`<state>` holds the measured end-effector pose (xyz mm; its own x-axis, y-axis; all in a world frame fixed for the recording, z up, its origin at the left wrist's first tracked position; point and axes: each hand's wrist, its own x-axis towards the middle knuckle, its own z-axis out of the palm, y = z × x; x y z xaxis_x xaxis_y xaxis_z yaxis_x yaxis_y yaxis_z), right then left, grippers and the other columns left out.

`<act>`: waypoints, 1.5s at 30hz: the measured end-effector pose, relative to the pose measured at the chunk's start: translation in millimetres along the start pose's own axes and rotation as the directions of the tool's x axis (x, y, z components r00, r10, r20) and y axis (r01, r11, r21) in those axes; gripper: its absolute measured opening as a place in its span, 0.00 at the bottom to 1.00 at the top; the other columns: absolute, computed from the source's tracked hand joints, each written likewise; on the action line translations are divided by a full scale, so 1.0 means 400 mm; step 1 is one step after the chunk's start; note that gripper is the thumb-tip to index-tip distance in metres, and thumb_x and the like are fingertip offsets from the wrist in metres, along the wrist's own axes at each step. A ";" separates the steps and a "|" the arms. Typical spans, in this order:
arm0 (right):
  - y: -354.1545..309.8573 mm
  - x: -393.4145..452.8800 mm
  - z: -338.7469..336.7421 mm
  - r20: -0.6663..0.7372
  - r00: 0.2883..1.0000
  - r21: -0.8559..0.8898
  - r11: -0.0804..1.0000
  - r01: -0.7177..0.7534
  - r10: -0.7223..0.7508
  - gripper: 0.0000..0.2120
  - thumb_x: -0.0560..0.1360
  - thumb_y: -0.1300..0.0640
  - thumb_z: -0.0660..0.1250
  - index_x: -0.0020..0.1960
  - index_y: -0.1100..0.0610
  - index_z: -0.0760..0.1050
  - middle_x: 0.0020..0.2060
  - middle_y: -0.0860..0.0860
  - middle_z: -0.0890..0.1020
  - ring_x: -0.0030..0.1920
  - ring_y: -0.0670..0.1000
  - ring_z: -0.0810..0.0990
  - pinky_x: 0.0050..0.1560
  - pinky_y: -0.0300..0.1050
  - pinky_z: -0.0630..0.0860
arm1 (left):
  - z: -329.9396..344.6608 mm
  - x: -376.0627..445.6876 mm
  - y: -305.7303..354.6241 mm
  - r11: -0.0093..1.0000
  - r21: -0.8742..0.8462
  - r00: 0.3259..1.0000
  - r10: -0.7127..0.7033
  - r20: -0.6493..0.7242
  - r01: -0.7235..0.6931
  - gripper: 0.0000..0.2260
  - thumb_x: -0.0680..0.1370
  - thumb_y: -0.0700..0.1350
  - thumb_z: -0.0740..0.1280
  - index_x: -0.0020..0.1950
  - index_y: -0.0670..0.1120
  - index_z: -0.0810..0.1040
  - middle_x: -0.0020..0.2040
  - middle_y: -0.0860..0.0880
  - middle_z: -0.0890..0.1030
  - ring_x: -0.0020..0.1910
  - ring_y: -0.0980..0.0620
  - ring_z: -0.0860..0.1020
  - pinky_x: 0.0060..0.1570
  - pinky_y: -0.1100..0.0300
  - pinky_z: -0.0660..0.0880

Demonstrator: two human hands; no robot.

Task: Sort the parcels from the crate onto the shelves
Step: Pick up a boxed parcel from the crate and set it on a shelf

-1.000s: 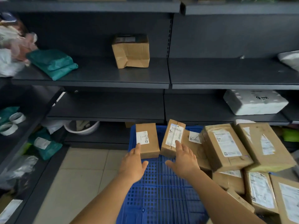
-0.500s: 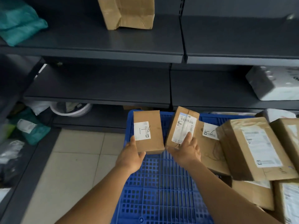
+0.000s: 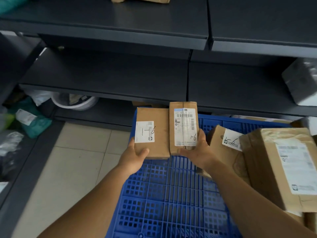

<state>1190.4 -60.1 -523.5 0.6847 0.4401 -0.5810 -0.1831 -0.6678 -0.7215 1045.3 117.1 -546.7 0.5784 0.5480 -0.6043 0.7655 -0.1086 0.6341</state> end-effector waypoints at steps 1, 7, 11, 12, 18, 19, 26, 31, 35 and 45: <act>-0.001 -0.001 -0.005 0.012 1.000 0.006 1.000 0.008 -0.008 0.39 0.70 0.62 0.74 0.70 0.47 0.54 0.55 0.42 0.74 0.57 0.45 0.73 0.56 0.40 0.70 | 0.003 -0.004 -0.003 0.999 -0.043 1.000 0.003 0.002 -0.003 0.25 0.79 0.51 0.64 0.74 0.56 0.60 0.60 0.56 0.76 0.56 0.53 0.76 0.56 0.55 0.73; -0.005 -0.044 -0.027 0.042 0.998 0.073 0.996 0.052 -0.055 0.37 0.70 0.60 0.75 0.70 0.46 0.57 0.50 0.37 0.76 0.54 0.43 0.75 0.58 0.42 0.70 | 0.008 -0.061 -0.020 0.960 -0.277 0.999 0.036 -0.023 -0.040 0.19 0.78 0.49 0.66 0.66 0.63 0.66 0.58 0.57 0.78 0.57 0.57 0.77 0.47 0.66 0.71; -0.027 -0.091 -0.043 0.079 0.989 0.114 0.987 0.113 -0.122 0.39 0.68 0.51 0.76 0.72 0.40 0.58 0.57 0.38 0.78 0.60 0.45 0.76 0.66 0.53 0.72 | -0.020 -0.137 -0.021 0.923 -0.381 0.996 0.019 -0.082 -0.049 0.27 0.71 0.62 0.68 0.68 0.70 0.64 0.65 0.53 0.72 0.62 0.54 0.74 0.64 0.52 0.72; -0.033 -0.104 -0.044 0.083 0.987 0.137 0.982 0.127 -0.140 0.35 0.69 0.50 0.75 0.69 0.37 0.60 0.57 0.37 0.78 0.61 0.44 0.76 0.66 0.54 0.72 | -0.029 -0.161 -0.018 0.911 -0.408 0.995 0.012 -0.101 -0.053 0.29 0.72 0.62 0.68 0.71 0.68 0.61 0.66 0.53 0.70 0.63 0.54 0.73 0.67 0.50 0.69; -0.131 -0.214 -0.046 0.110 0.960 0.255 0.940 0.225 -0.259 0.23 0.77 0.47 0.63 0.62 0.21 0.61 0.64 0.38 0.74 0.65 0.47 0.71 0.63 0.54 0.70 | -0.105 -0.323 -0.020 0.828 -0.548 0.968 -0.020 -0.249 -0.123 0.28 0.75 0.57 0.67 0.71 0.71 0.60 0.67 0.56 0.68 0.65 0.57 0.70 0.69 0.48 0.66; -0.155 -0.234 -0.041 0.126 0.953 0.276 0.933 0.233 -0.275 0.22 0.78 0.48 0.62 0.63 0.23 0.62 0.63 0.38 0.74 0.64 0.46 0.73 0.58 0.51 0.72 | -0.119 -0.356 -0.016 0.800 -0.580 0.960 -0.013 -0.278 -0.157 0.24 0.77 0.54 0.67 0.67 0.73 0.63 0.65 0.57 0.71 0.62 0.60 0.73 0.66 0.51 0.69; -0.309 -0.381 0.036 0.299 0.852 0.341 0.882 0.325 -0.430 0.23 0.80 0.57 0.58 0.64 0.31 0.69 0.57 0.38 0.80 0.58 0.45 0.78 0.50 0.46 0.75 | -0.232 -0.578 -0.064 0.643 -0.677 0.863 -0.050 -0.503 -0.358 0.23 0.80 0.45 0.65 0.69 0.65 0.65 0.62 0.57 0.77 0.56 0.61 0.78 0.50 0.62 0.74; -0.402 -0.511 0.139 0.424 0.731 0.330 0.843 0.424 -0.534 0.25 0.79 0.58 0.58 0.64 0.29 0.67 0.58 0.38 0.79 0.60 0.46 0.77 0.58 0.53 0.75 | -0.319 -0.752 -0.116 0.598 -0.654 0.767 -0.099 -0.634 -0.463 0.22 0.79 0.44 0.66 0.67 0.65 0.65 0.62 0.56 0.76 0.53 0.63 0.77 0.47 0.65 0.74; -0.445 -0.646 0.245 0.503 0.638 0.344 0.812 0.471 -0.583 0.25 0.78 0.53 0.62 0.67 0.28 0.65 0.63 0.40 0.76 0.61 0.45 0.76 0.59 0.52 0.73 | -0.401 -0.920 -0.200 0.603 -0.624 0.688 -0.165 -0.707 -0.496 0.29 0.72 0.54 0.72 0.71 0.66 0.66 0.67 0.52 0.73 0.61 0.55 0.75 0.62 0.53 0.72; -0.480 -1.064 0.550 0.615 0.389 0.412 0.700 0.584 -0.686 0.25 0.77 0.54 0.65 0.65 0.27 0.65 0.60 0.39 0.78 0.62 0.48 0.76 0.61 0.58 0.74 | -0.531 -1.358 -0.478 0.651 -0.474 0.482 -0.184 -0.856 -0.593 0.21 0.78 0.48 0.68 0.64 0.70 0.68 0.61 0.59 0.76 0.60 0.56 0.75 0.55 0.58 0.74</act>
<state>779.1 12.8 -220.6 -0.0424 0.9984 0.0375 -0.0188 0.0367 -0.9992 525.0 16.5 -237.0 -0.1036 0.9946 0.0048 0.0213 -0.0026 0.9998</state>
